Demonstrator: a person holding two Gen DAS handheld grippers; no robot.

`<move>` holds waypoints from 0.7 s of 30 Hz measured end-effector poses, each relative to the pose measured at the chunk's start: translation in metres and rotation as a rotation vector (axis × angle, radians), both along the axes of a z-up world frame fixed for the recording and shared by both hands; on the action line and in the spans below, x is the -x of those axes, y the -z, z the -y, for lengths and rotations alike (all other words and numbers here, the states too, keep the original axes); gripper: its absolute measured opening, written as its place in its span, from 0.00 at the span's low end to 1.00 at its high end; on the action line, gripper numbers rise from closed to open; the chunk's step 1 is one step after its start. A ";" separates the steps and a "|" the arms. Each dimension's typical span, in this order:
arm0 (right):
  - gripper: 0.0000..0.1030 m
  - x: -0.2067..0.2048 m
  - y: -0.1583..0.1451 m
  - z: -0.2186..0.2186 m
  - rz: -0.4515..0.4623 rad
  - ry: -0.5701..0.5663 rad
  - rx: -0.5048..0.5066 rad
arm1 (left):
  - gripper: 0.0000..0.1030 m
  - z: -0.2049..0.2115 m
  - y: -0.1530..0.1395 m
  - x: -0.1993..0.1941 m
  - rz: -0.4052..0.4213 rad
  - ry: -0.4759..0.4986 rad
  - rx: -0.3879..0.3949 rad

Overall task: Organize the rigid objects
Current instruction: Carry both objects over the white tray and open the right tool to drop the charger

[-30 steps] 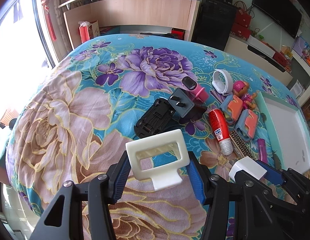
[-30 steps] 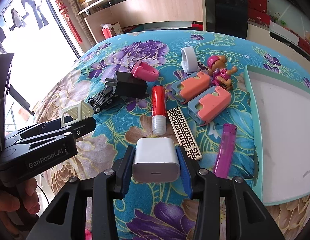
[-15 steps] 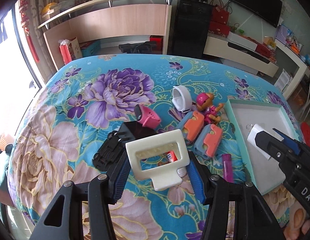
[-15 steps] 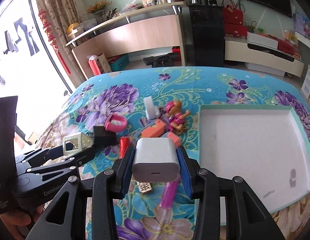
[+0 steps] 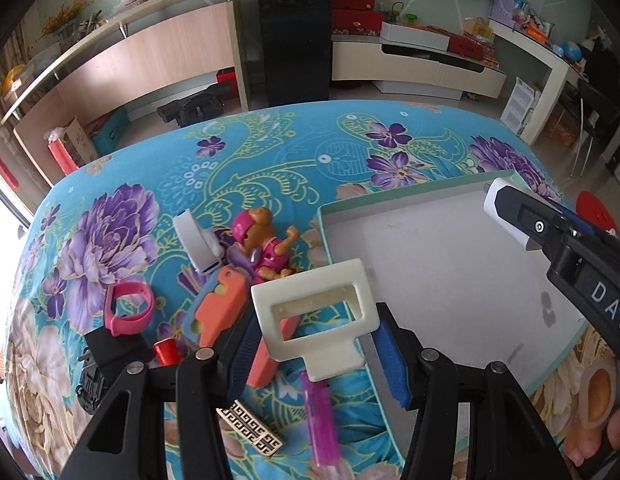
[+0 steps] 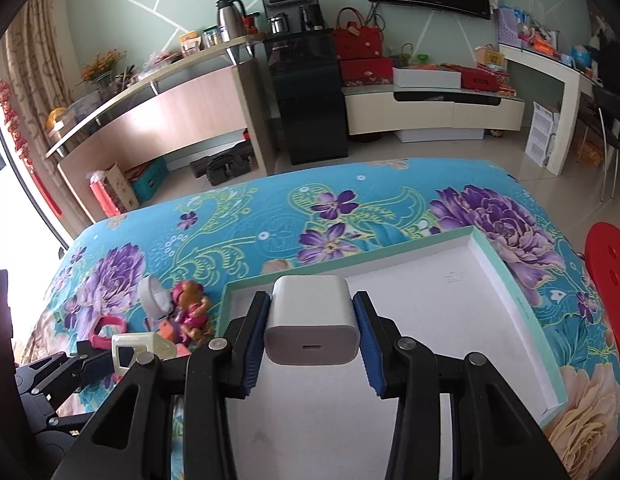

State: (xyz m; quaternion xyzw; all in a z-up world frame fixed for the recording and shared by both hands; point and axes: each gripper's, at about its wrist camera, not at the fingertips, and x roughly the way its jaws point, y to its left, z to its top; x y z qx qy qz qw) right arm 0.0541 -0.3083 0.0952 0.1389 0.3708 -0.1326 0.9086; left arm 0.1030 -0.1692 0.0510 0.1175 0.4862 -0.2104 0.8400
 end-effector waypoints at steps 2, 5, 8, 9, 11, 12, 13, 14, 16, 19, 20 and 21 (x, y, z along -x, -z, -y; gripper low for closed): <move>0.42 0.001 0.005 0.013 -0.006 0.027 0.013 | 0.57 0.014 0.003 -0.001 -0.003 0.012 -0.014; 0.42 0.001 0.014 0.028 -0.022 0.046 0.023 | 0.57 0.032 0.010 -0.005 -0.013 0.023 -0.027; 0.42 0.005 0.022 0.041 -0.018 0.060 0.020 | 0.57 0.048 0.018 -0.010 -0.027 0.023 -0.031; 0.42 0.006 0.026 0.046 -0.018 0.068 0.015 | 0.57 0.053 0.020 -0.011 -0.030 0.025 -0.034; 0.42 0.007 0.031 0.054 -0.025 0.092 0.003 | 0.57 0.062 0.024 -0.013 -0.033 0.029 -0.042; 0.42 0.009 0.033 0.059 -0.025 0.102 -0.004 | 0.57 0.067 0.025 -0.013 -0.035 0.032 -0.045; 0.42 0.011 0.035 0.064 -0.024 0.112 -0.013 | 0.57 0.071 0.026 -0.014 -0.036 0.036 -0.047; 0.42 0.013 0.037 0.067 -0.023 0.122 -0.021 | 0.57 0.075 0.028 -0.014 -0.035 0.038 -0.050; 0.42 0.017 0.041 0.074 -0.024 0.139 -0.035 | 0.57 0.081 0.030 -0.014 -0.033 0.038 -0.056; 0.42 0.022 0.045 0.084 -0.025 0.165 -0.051 | 0.57 0.087 0.036 -0.016 -0.039 0.033 -0.064; 0.42 0.023 0.046 0.086 -0.028 0.172 -0.057 | 0.57 0.089 0.038 -0.016 -0.041 0.032 -0.068; 0.42 0.025 0.047 0.088 -0.032 0.176 -0.060 | 0.57 0.091 0.040 -0.016 -0.043 0.031 -0.073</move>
